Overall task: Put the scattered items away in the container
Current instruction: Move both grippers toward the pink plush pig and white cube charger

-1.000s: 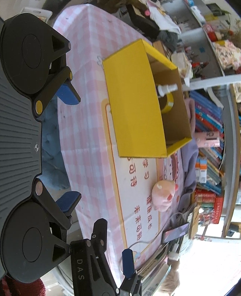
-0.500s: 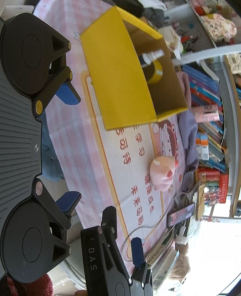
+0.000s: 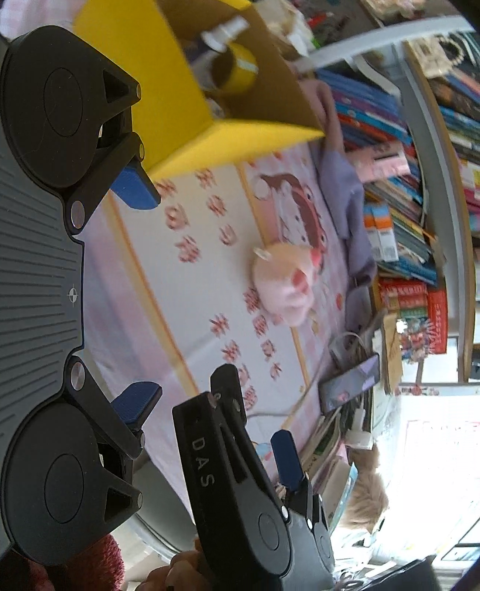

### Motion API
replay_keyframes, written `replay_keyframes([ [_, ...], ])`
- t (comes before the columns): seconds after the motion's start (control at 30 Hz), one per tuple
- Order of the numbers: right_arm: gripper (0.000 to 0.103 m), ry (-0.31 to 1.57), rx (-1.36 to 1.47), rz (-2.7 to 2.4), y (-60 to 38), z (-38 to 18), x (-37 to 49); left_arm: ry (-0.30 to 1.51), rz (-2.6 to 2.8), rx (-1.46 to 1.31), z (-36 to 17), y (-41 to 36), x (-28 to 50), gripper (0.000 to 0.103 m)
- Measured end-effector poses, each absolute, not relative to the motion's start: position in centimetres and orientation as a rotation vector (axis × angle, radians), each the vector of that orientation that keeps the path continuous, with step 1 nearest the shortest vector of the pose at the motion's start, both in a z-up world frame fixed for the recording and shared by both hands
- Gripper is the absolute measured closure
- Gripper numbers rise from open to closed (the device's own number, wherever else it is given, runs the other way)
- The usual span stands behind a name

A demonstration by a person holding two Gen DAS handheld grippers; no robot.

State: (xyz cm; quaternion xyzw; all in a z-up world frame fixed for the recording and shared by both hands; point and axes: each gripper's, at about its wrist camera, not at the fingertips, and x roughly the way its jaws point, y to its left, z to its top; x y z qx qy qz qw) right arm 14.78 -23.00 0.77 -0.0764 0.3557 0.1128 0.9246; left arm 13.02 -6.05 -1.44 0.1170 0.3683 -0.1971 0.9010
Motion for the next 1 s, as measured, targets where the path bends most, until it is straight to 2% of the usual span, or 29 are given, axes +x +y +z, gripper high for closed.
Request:
replay_keyframes([
  [0.73, 0.019, 0.702, -0.057, 0.328, -31.0, 1.4, 26.9, 0.744, -0.233, 0.209, -0.2, -13.0, 24.2, 0.002],
  [1.0, 0.019, 0.714, -0.006, 0.341, -32.2, 1.1, 30.2, 0.747, -0.224, 0.246, -1.9, -14.9, 28.7, 0.002],
])
